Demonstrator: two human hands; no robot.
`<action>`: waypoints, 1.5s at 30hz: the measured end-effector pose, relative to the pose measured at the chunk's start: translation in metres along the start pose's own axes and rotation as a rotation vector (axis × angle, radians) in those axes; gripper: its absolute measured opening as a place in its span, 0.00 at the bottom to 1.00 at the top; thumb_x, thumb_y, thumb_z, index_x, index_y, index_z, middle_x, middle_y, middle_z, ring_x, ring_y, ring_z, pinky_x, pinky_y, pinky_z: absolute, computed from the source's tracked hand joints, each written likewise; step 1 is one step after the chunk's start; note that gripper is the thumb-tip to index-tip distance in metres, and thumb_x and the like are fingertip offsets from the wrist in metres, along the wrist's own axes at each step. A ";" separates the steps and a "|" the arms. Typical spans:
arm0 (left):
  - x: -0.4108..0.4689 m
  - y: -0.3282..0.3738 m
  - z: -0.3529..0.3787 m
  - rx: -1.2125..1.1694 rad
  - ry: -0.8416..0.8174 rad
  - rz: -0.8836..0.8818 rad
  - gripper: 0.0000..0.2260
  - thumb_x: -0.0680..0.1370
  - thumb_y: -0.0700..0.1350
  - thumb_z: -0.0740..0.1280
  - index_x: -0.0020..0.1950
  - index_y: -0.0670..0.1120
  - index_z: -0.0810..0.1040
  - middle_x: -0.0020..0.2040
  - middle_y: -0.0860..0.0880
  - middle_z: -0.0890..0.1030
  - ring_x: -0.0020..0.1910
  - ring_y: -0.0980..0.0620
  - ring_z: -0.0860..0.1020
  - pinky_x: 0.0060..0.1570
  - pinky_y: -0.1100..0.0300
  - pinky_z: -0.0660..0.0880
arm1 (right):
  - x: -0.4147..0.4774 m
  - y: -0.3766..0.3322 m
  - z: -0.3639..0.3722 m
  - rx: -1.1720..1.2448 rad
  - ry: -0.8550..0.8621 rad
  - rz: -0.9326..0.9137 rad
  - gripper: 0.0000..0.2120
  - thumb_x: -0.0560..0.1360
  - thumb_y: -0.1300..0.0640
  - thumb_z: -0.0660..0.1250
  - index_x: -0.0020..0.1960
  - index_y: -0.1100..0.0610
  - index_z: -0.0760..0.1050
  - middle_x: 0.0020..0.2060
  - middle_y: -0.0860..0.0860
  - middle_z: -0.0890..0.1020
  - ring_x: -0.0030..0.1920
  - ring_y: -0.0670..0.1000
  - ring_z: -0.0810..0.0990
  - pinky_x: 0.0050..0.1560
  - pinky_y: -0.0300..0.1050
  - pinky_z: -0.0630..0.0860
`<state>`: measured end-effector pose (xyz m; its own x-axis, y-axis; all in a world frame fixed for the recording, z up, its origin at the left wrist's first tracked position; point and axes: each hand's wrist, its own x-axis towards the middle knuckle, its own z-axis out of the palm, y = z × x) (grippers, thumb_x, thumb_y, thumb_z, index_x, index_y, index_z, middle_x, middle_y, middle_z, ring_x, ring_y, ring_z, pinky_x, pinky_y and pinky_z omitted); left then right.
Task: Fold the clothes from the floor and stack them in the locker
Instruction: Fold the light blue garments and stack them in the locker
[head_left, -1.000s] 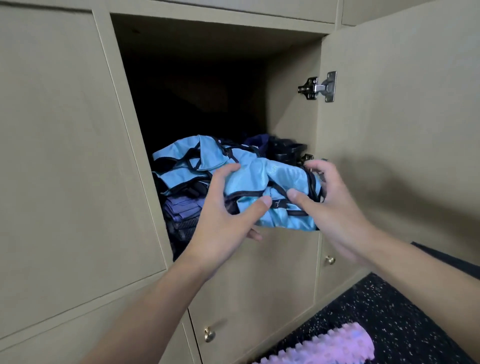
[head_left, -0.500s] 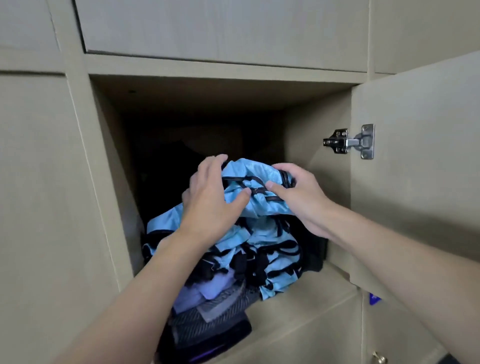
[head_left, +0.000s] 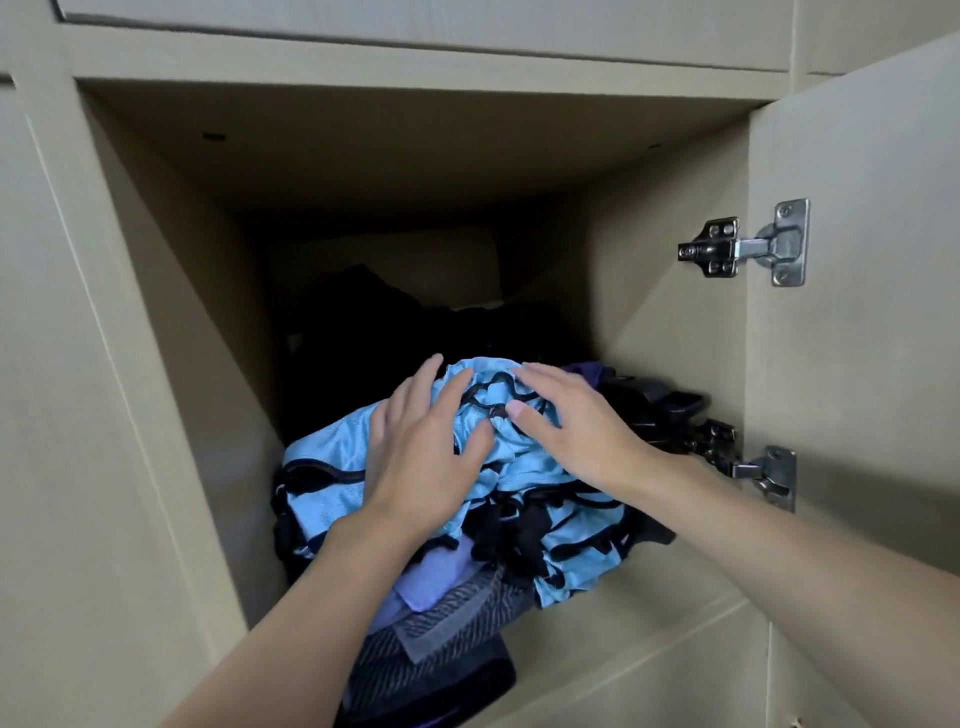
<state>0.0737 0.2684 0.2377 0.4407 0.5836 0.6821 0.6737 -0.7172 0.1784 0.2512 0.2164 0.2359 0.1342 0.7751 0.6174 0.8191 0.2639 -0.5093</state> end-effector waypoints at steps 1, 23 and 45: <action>-0.001 -0.004 0.003 0.007 0.006 0.010 0.27 0.82 0.61 0.55 0.79 0.53 0.61 0.81 0.53 0.55 0.78 0.53 0.53 0.76 0.55 0.47 | 0.002 0.001 0.003 0.019 -0.027 0.019 0.27 0.81 0.45 0.62 0.76 0.54 0.65 0.76 0.47 0.64 0.77 0.46 0.59 0.77 0.45 0.56; 0.008 -0.002 0.008 0.266 -0.277 -0.013 0.31 0.83 0.63 0.49 0.82 0.49 0.51 0.81 0.53 0.53 0.80 0.54 0.49 0.76 0.51 0.43 | -0.005 0.006 0.020 0.015 -0.138 0.207 0.26 0.84 0.48 0.55 0.79 0.54 0.58 0.78 0.48 0.58 0.76 0.49 0.61 0.74 0.40 0.55; -0.083 0.056 -0.057 -0.179 -0.070 0.102 0.17 0.77 0.52 0.64 0.63 0.47 0.78 0.60 0.46 0.78 0.63 0.43 0.73 0.66 0.46 0.67 | -0.112 -0.057 -0.038 -0.110 -0.063 0.240 0.23 0.81 0.53 0.63 0.74 0.58 0.66 0.70 0.56 0.68 0.68 0.52 0.70 0.63 0.32 0.59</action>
<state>0.0416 0.1582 0.2318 0.5455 0.5255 0.6529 0.5106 -0.8261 0.2384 0.2102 0.0925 0.2185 0.2993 0.8431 0.4467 0.8241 0.0076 -0.5664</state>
